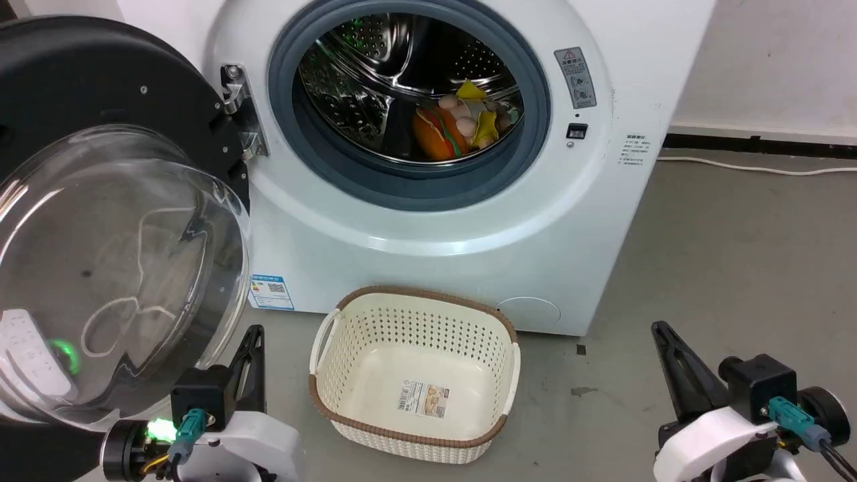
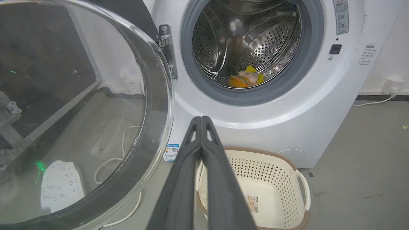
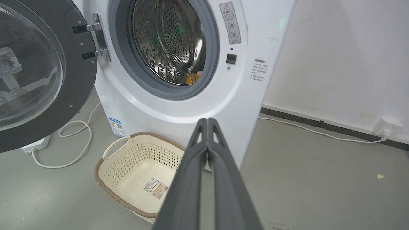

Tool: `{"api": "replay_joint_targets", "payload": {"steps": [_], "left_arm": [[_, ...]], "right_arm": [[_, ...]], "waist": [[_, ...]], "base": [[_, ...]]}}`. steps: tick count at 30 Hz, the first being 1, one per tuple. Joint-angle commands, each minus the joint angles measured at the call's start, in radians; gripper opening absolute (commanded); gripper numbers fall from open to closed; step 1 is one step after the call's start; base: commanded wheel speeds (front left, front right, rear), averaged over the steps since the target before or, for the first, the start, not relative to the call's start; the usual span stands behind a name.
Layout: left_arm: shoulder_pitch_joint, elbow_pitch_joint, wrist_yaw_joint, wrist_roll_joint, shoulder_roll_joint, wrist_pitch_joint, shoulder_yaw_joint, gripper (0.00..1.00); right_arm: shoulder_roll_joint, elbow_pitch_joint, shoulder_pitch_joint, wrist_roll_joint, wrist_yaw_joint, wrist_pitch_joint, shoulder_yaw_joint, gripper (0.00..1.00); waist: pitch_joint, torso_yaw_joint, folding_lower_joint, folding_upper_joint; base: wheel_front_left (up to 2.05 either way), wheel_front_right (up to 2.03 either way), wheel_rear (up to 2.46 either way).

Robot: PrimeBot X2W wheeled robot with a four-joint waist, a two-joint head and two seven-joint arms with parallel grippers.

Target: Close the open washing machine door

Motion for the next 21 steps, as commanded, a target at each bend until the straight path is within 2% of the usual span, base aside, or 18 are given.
{"api": "replay_joint_targets", "payload": {"steps": [1, 21], "left_arm": [[0.014, -0.005, 0.003, 0.003, 0.000, 0.000, 0.000, 0.00], [0.014, -0.005, 0.003, 0.003, 0.000, 0.000, 0.000, 0.00]], "right_arm": [[0.004, -0.005, 0.018, -0.008, 0.001, 0.000, 0.000, 0.00], [0.004, -0.005, 0.018, -0.008, 0.001, 0.000, 0.000, 0.00]], "waist": [[0.000, 0.000, 0.0000, 0.0000], [0.000, 0.000, 0.0000, 0.0000]], "base": [[0.00, 0.00, 0.00], [0.00, 0.00, 0.00]]}}
